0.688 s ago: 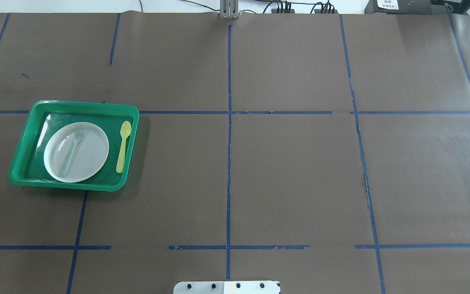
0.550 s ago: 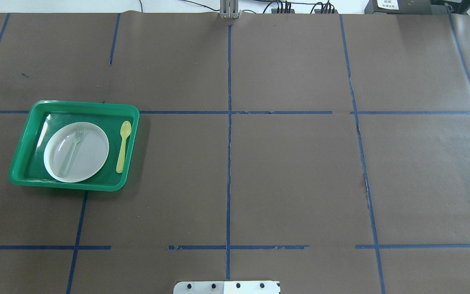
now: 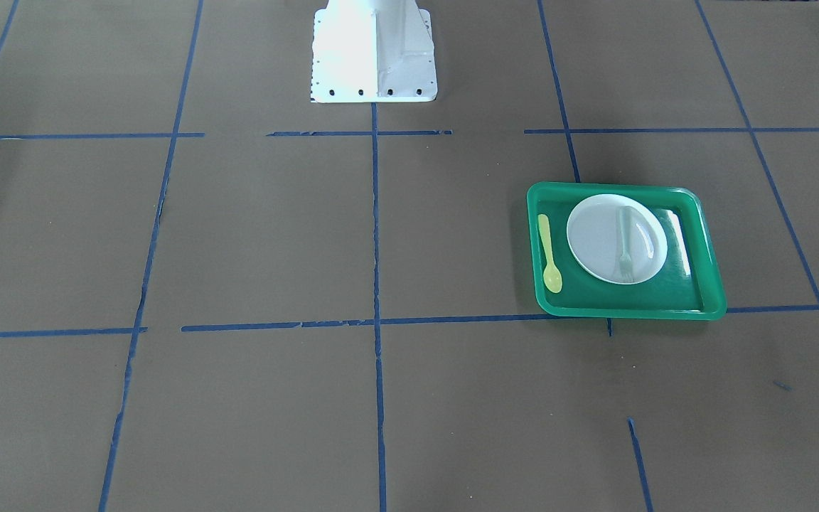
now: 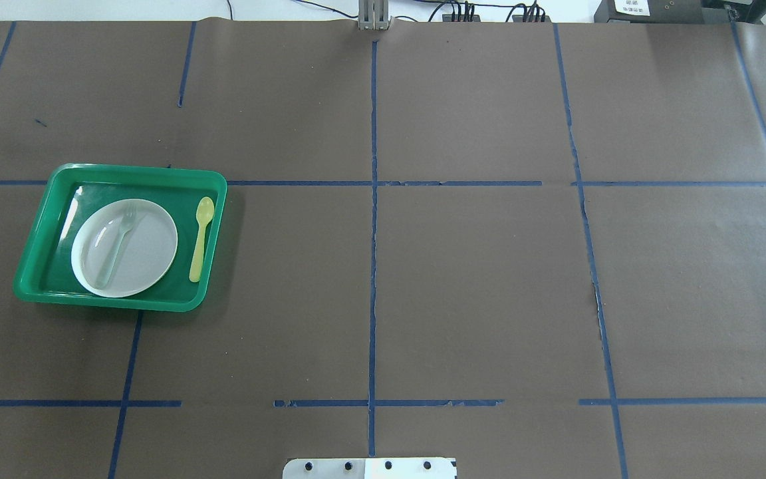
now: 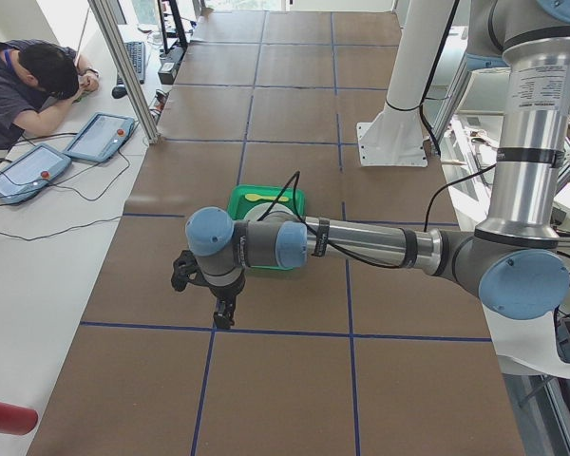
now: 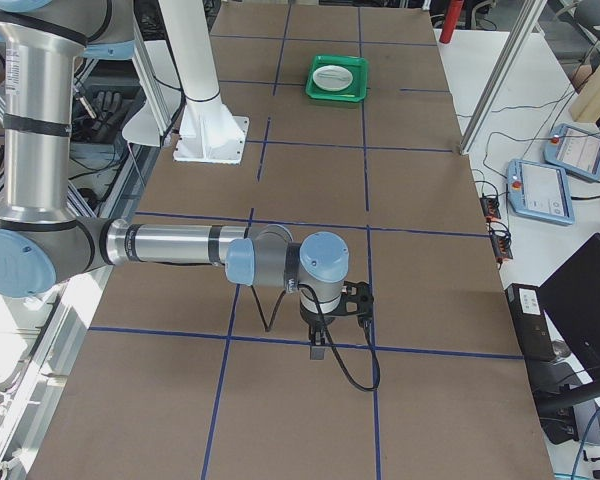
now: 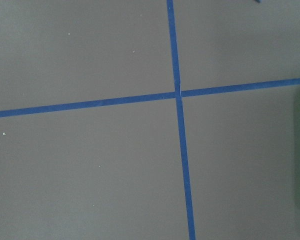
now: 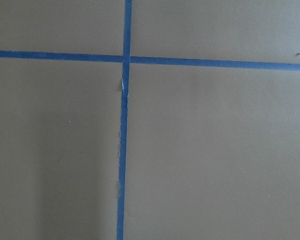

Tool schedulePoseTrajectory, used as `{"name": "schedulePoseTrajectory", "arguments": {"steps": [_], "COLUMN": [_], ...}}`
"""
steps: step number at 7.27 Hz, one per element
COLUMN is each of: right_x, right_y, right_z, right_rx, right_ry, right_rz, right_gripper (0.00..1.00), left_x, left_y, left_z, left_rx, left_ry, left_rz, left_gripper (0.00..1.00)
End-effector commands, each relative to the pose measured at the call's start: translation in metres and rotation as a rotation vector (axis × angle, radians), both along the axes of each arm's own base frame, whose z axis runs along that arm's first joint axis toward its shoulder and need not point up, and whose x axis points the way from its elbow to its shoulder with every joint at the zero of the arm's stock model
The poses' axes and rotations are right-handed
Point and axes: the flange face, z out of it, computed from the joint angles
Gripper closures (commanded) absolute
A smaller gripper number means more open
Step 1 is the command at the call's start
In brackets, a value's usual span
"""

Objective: Place fork

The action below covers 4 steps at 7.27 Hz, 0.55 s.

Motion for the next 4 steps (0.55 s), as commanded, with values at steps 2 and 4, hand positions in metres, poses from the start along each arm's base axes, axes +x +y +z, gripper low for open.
{"name": "schedulePoseTrajectory", "arguments": {"steps": [2, 4], "right_x": [0.000, 0.000], "right_y": [0.000, 0.000], "right_z": [0.000, 0.000], "right_rx": [0.000, 0.000], "right_ry": [0.000, 0.000], "right_rz": [0.000, 0.000], "right_gripper": [0.00, 0.00], "left_x": [0.114, 0.174], "left_y": [0.003, 0.007], "left_z": [-0.104, -0.123], "left_rx": [0.023, 0.054], "left_ry": [0.064, 0.052], "left_rz": [-0.054, -0.061], "left_gripper": [0.00, 0.00]}}
